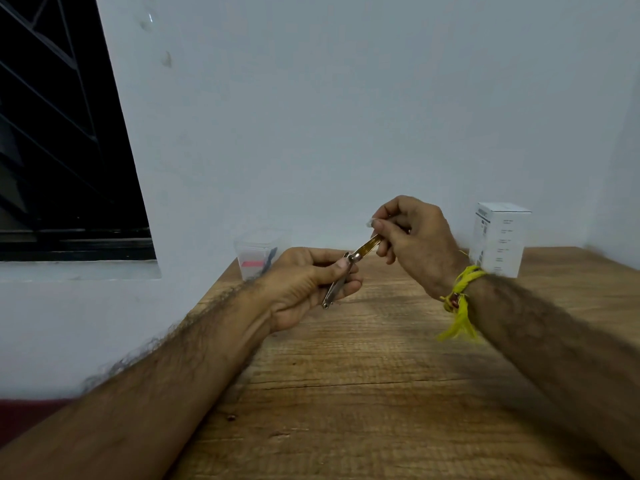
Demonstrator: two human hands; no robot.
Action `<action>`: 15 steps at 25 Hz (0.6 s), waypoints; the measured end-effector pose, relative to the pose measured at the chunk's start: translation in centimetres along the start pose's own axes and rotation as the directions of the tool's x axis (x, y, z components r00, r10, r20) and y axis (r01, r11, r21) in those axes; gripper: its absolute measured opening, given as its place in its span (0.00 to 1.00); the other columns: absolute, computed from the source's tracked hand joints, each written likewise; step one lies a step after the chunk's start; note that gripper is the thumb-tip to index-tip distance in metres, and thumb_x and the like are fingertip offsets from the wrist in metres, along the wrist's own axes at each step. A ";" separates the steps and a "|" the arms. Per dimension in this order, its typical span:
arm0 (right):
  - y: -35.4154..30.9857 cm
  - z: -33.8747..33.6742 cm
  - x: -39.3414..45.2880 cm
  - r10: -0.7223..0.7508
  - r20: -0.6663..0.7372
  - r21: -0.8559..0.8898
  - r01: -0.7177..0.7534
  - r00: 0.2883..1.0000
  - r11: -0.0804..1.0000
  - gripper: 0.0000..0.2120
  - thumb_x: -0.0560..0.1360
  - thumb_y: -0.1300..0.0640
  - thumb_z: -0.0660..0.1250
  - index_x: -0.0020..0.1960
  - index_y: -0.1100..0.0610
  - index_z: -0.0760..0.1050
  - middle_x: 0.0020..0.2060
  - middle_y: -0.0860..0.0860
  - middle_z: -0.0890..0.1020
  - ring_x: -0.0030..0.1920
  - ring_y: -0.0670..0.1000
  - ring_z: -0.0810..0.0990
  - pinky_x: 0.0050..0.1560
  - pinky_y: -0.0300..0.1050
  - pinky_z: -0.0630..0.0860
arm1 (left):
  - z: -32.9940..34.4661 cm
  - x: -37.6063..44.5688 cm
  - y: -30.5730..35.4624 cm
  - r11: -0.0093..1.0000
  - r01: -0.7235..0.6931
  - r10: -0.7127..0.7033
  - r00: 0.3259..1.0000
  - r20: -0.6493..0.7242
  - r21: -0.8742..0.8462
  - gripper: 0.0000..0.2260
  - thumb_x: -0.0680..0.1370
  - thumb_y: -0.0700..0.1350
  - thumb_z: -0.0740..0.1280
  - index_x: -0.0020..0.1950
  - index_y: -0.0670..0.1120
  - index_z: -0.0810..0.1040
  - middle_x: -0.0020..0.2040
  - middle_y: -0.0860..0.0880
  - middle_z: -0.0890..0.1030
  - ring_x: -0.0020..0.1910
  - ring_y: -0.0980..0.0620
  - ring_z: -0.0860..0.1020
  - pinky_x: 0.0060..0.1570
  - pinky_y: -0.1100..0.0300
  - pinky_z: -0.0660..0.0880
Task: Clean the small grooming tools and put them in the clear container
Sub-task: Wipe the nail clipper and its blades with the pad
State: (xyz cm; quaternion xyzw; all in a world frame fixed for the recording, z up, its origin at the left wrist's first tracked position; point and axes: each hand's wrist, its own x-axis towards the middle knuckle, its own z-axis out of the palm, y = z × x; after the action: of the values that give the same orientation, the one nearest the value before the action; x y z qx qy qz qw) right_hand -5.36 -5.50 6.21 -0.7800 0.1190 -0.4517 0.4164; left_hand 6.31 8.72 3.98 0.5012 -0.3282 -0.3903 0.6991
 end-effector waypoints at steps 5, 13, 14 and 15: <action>-0.1 0.1 -0.1 0.165 0.014 0.215 -0.164 0.986 0.963 0.03 0.78 0.67 0.68 0.50 0.66 0.77 0.32 0.56 0.80 0.27 0.48 0.77 0.27 0.38 0.74 | 0.0 -0.2 0.2 0.999 -0.048 0.048 0.999 -0.006 0.005 0.16 0.68 0.34 0.72 0.56 0.34 0.81 0.44 0.41 0.85 0.44 0.47 0.85 0.46 0.56 0.84; -1.3 2.5 -0.8 0.583 -0.059 0.544 -0.464 0.810 0.700 0.03 0.76 0.67 0.70 0.44 0.64 0.78 0.36 0.58 0.80 0.26 0.48 0.77 0.23 0.34 0.75 | -0.4 0.3 -0.1 0.920 -0.365 0.387 0.904 -0.182 0.145 0.14 0.66 0.32 0.76 0.50 0.41 0.84 0.42 0.46 0.86 0.44 0.52 0.84 0.42 0.62 0.81; -1.2 2.9 -1.1 0.617 -0.055 0.573 -0.481 0.785 0.663 0.04 0.76 0.67 0.70 0.43 0.64 0.78 0.35 0.58 0.80 0.26 0.49 0.77 0.23 0.35 0.74 | -0.4 0.2 -0.2 0.910 -0.383 0.409 0.892 -0.194 0.160 0.14 0.66 0.32 0.77 0.50 0.41 0.84 0.41 0.47 0.86 0.43 0.54 0.84 0.43 0.63 0.81; -1.2 3.3 -1.4 0.638 -0.045 0.601 -0.489 0.769 0.632 0.05 0.77 0.67 0.69 0.42 0.64 0.78 0.35 0.58 0.80 0.26 0.49 0.77 0.22 0.35 0.74 | -0.4 0.2 -0.2 0.902 -0.396 0.425 0.882 -0.202 0.169 0.14 0.66 0.33 0.77 0.50 0.42 0.84 0.40 0.48 0.86 0.43 0.55 0.84 0.43 0.63 0.81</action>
State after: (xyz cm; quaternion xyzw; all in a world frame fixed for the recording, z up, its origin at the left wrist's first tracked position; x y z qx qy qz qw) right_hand -3.67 -2.18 5.45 -0.4813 0.2741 -0.4069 0.7264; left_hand 6.71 8.64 3.68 0.5047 -0.3658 -0.1502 0.7674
